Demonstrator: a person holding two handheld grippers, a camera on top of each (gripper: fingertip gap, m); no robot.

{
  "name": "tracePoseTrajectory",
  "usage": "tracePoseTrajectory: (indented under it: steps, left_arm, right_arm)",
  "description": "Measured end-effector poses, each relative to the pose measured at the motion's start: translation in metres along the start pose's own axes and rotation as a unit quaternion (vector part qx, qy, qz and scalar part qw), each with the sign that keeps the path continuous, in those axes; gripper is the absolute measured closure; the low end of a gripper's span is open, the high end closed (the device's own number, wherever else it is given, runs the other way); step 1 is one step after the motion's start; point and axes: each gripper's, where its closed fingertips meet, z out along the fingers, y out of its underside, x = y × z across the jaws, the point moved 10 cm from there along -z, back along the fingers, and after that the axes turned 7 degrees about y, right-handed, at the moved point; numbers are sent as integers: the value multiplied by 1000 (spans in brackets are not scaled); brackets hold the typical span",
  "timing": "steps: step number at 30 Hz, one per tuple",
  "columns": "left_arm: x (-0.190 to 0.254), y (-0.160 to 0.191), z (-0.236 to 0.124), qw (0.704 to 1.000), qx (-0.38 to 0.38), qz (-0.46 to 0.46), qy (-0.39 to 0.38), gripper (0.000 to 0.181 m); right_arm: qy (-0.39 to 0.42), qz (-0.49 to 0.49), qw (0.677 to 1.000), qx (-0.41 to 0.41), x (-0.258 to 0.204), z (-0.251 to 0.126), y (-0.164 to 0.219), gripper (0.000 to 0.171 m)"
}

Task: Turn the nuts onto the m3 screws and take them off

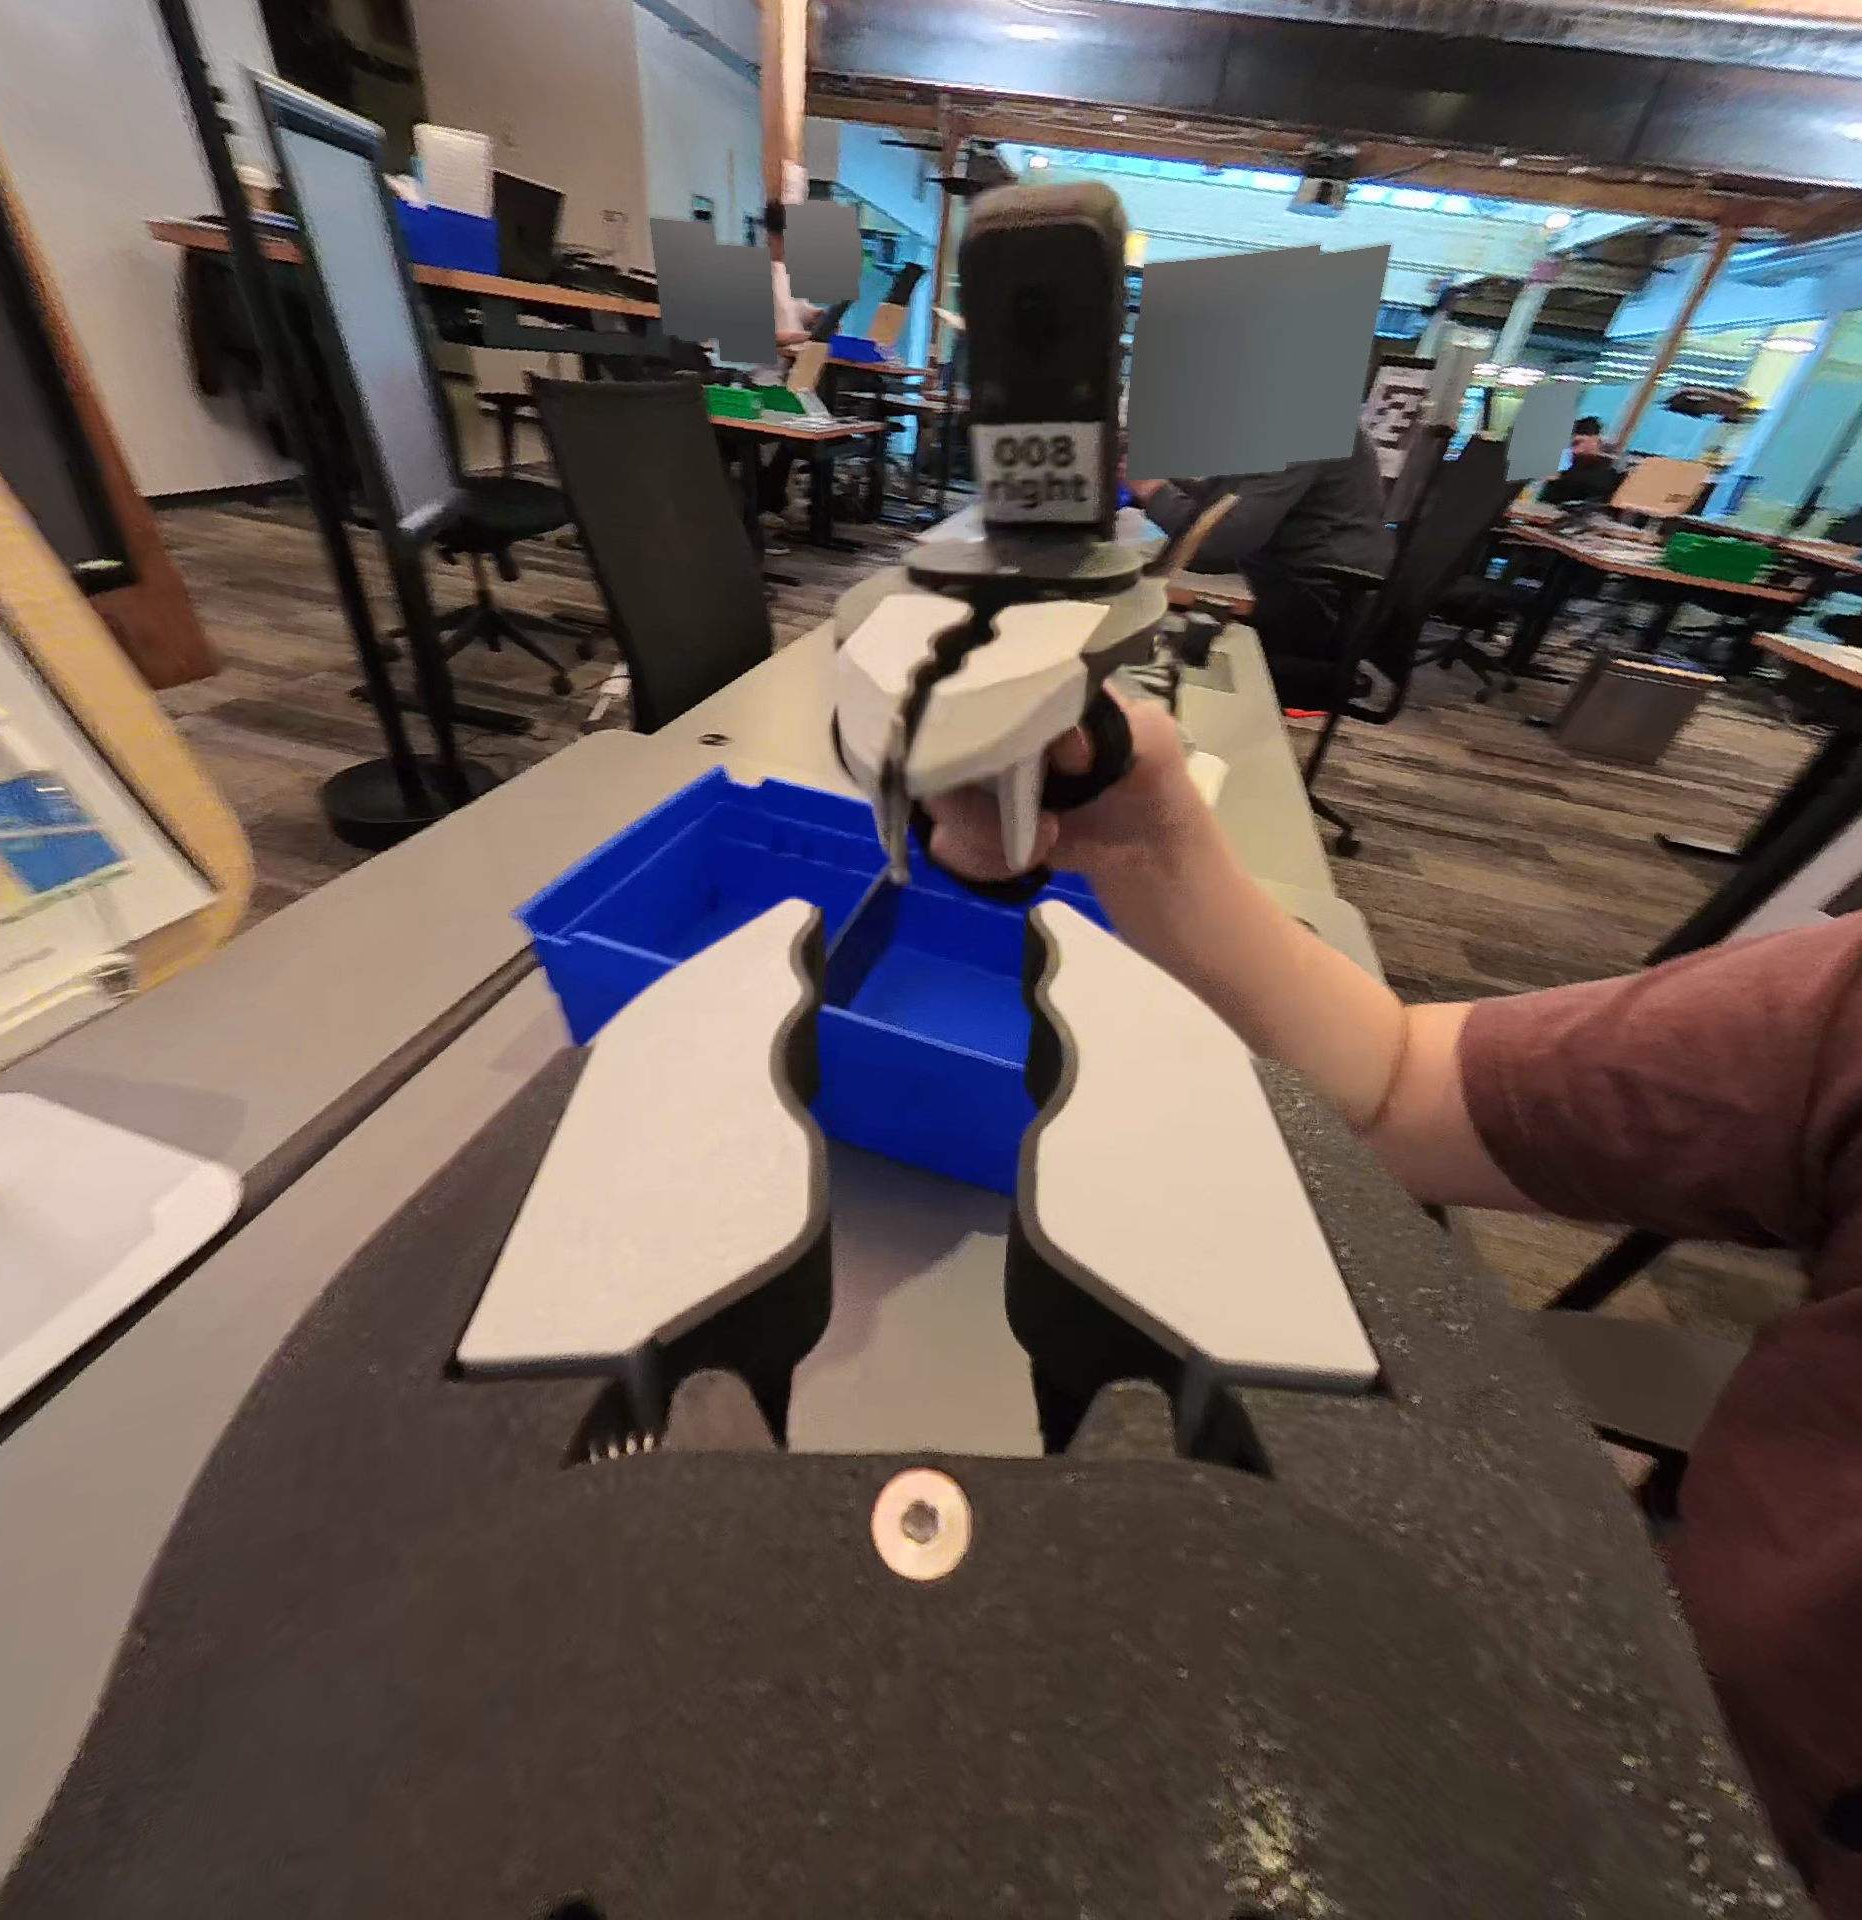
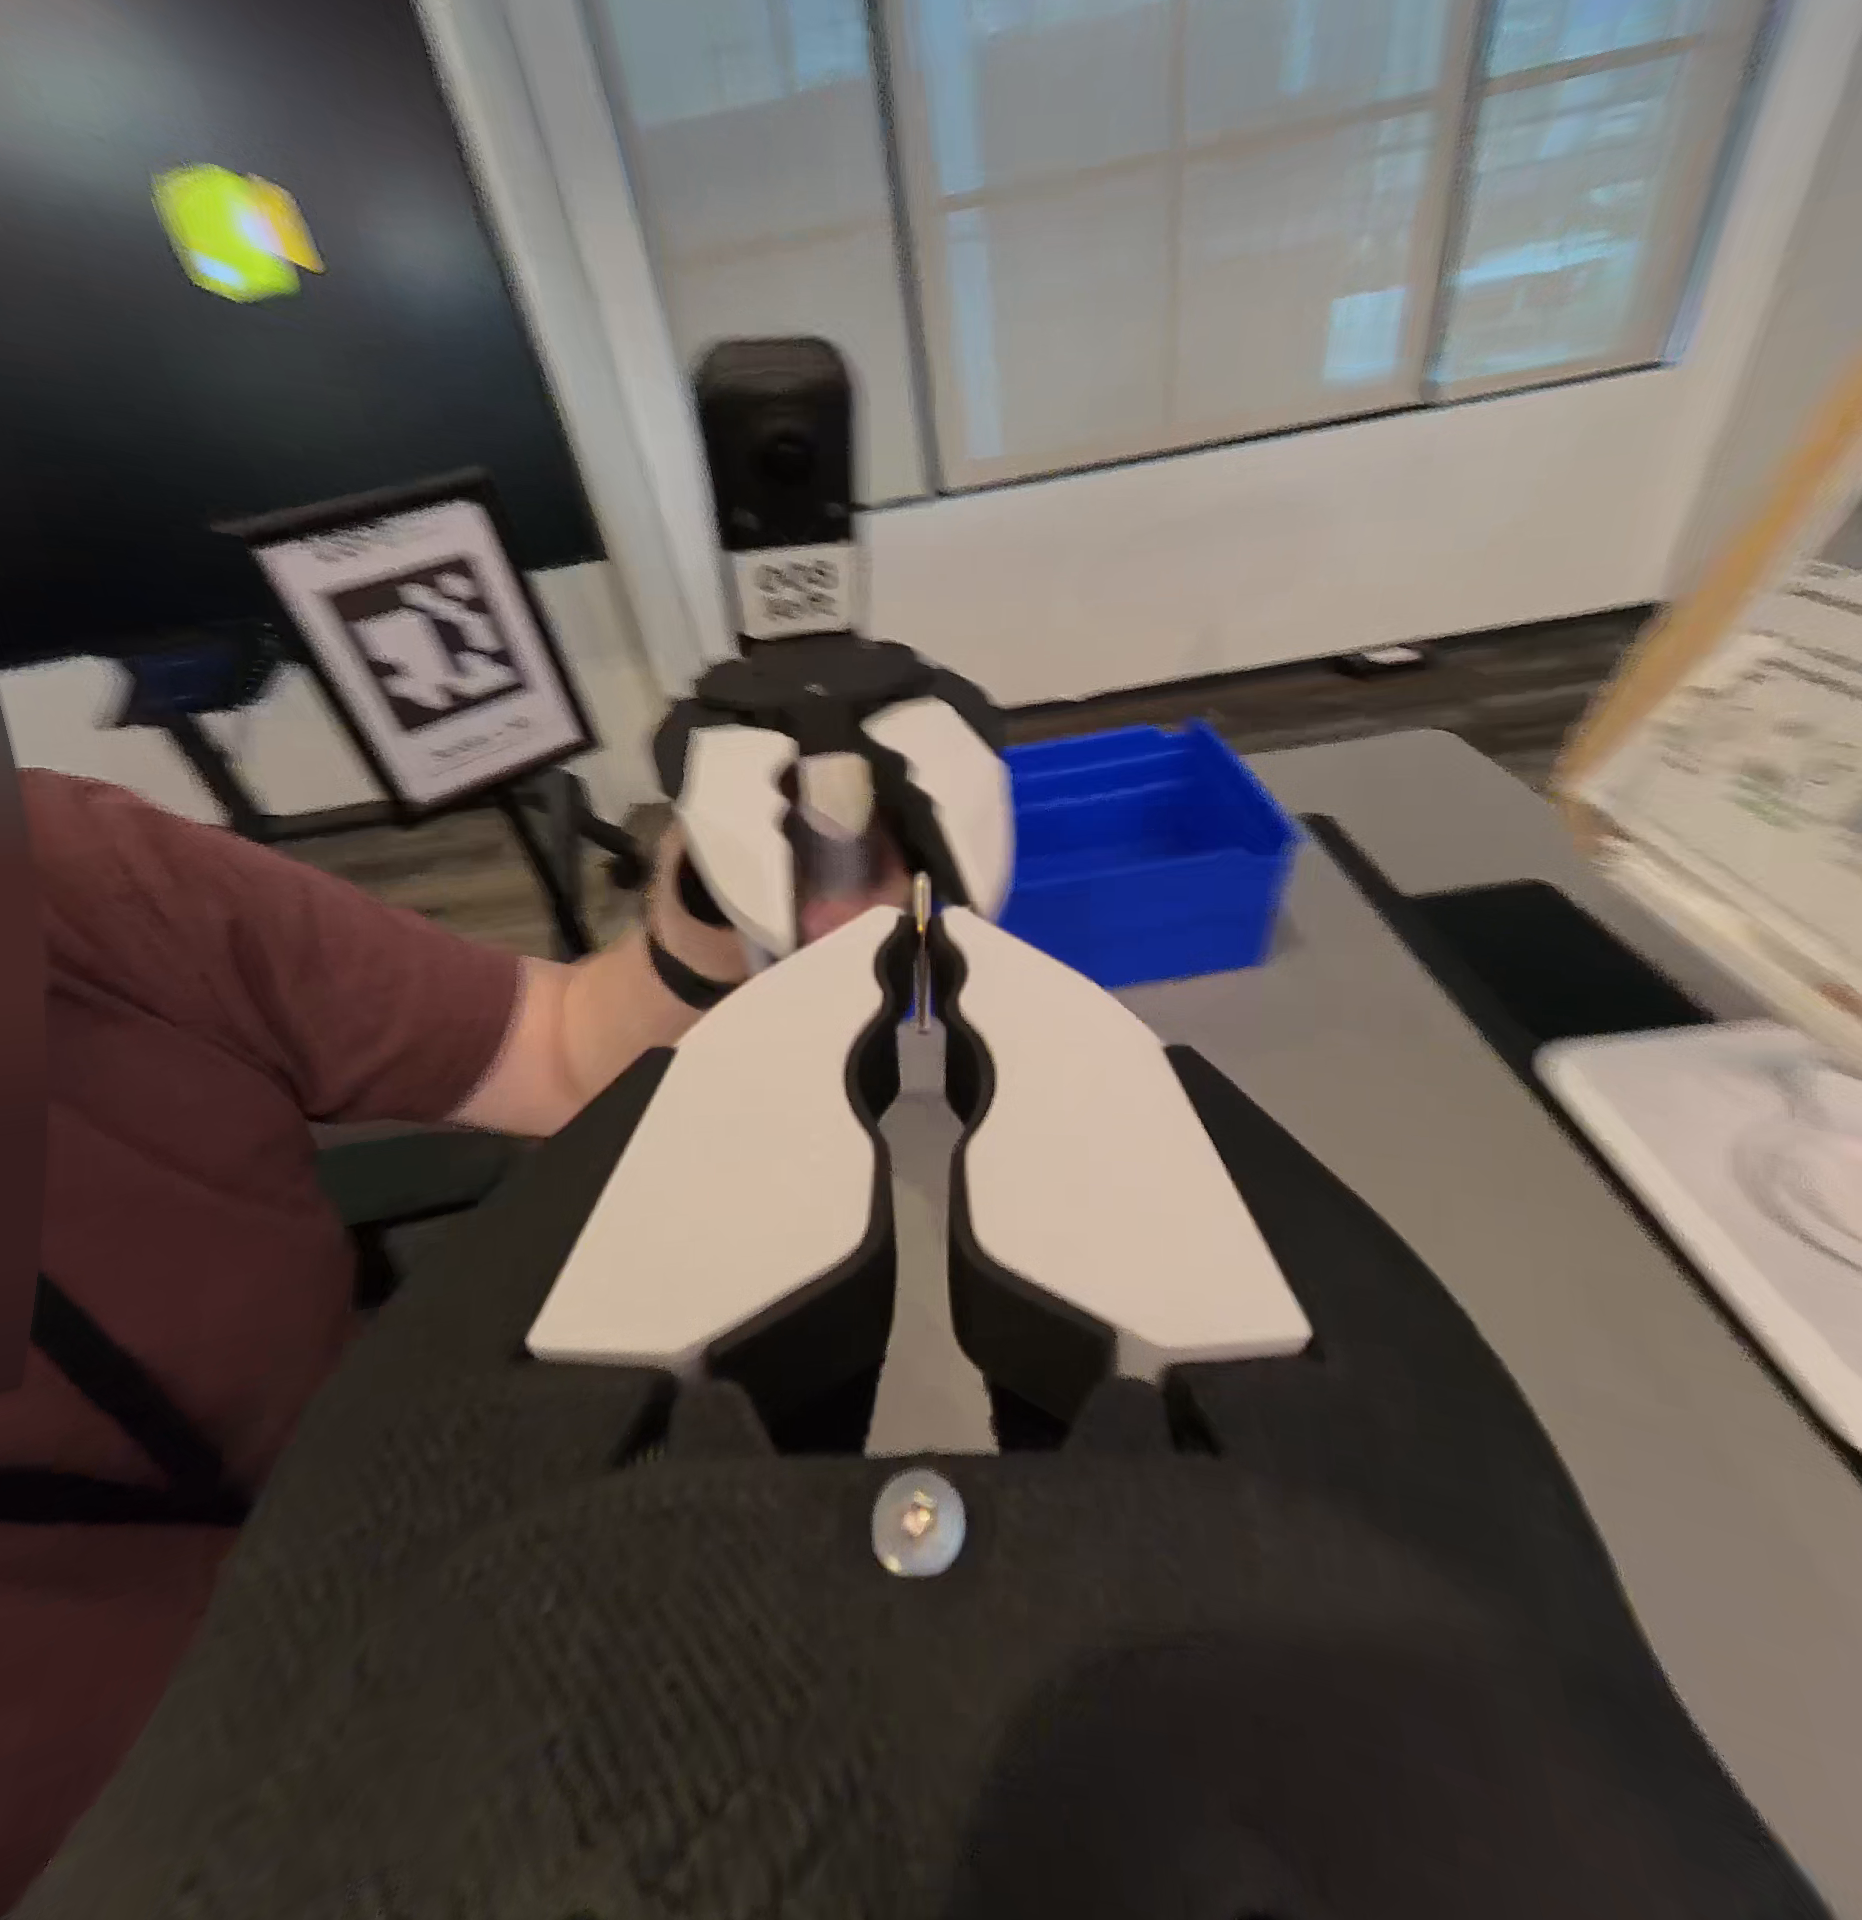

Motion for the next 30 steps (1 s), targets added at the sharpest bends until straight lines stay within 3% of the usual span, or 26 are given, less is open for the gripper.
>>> tracePoseTrajectory:
  steps: [2, 3, 5, 6, 7, 10, 14, 18, 21, 24, 30]
  left_arm:
    - [-4, -4, -10, 999, 1, 8, -35, 147]
    - [-5, -6, -15, 999, -3, 13, -52, 148]
    - [-8, -7, -22, 997, -14, 20, -77, 149]
    - [-8, -7, -24, 996, -20, 21, -82, 150]
    - [-9, -7, -25, 996, -24, 19, -84, 150]
    - [-10, -6, -24, 996, -32, 9, -78, 150]
    - [-11, -2, -19, 995, -62, 9, -77, 151]
    - [-11, 1, -14, 994, -80, 10, -74, 150]
    - [-12, 1, -14, 995, -72, 7, -73, 150]
    - [-12, -1, -17, 996, -59, -1, -69, 150]
    - [-11, -6, -26, 996, -40, -1, -80, 150]
  right_arm:
    - [153, -27, 987, -36, 30, -33, 2, 168]
    - [265, -39, 960, -79, 50, -54, 8, 168]
    - [461, -66, 865, -187, 89, -92, 29, 168]
    - [507, -60, 826, -241, 105, -104, 42, 168]
    - [514, -39, 809, -284, 118, -110, 56, 168]
    - [486, 28, 804, -342, 145, -109, 90, 168]
    - [451, 65, 775, -438, 161, -103, 123, 167]
    - [446, 73, 758, -472, 168, -101, 138, 166]
    - [457, 62, 764, -451, 168, -106, 132, 156]
    - [478, 36, 788, -387, 154, -117, 102, 149]
    - [519, -74, 838, -152, 93, -122, 20, 150]
